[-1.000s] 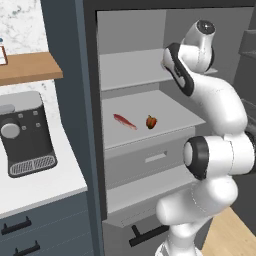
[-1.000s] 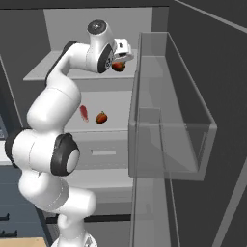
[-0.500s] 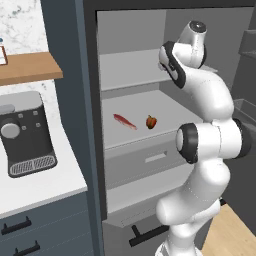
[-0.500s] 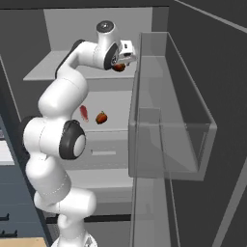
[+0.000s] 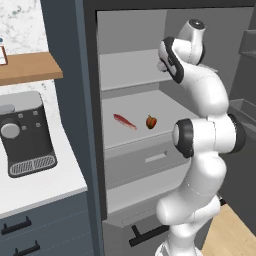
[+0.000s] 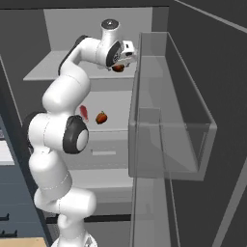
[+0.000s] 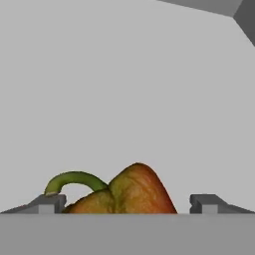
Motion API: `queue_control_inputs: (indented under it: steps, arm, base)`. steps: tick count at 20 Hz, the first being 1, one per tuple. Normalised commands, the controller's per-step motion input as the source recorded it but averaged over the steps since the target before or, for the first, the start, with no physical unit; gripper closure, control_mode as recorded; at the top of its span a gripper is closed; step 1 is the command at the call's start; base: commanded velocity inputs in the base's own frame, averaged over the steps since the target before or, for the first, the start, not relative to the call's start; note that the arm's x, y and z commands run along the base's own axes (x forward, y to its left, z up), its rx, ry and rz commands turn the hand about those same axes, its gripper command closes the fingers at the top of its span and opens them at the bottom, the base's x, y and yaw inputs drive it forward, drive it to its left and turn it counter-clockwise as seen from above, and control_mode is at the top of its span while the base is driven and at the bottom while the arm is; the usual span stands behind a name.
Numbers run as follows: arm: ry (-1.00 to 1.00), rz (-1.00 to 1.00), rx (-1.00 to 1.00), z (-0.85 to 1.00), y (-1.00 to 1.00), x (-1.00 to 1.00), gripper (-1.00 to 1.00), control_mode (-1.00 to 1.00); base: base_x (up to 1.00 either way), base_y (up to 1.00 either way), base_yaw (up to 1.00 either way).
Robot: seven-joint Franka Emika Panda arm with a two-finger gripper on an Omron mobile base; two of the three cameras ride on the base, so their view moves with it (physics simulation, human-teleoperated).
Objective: Place one bell pepper and one steak in each tupperware on the nearby counter, to pack two identical lunches.
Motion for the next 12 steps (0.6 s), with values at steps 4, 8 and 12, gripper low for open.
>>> queue_control_inputs:
  steps: [4, 8, 12]
  arm:
    - [0.09, 0.13, 0.02, -0.53, 0.33, 0.0, 1.0, -1.0]
    - [0.0, 0.11, 0.0, -0.31, 0.38, 0.0, 1.0, -1.0]
    - [-0.07, 0.0, 0.0, -0.1, 0.34, -0.04, 1.0, -1.0]
  base:
    - [0.0, 0.0, 0.0]
    - [0.0, 0.0, 0.0]
    - [0.0, 0.0, 0.0]
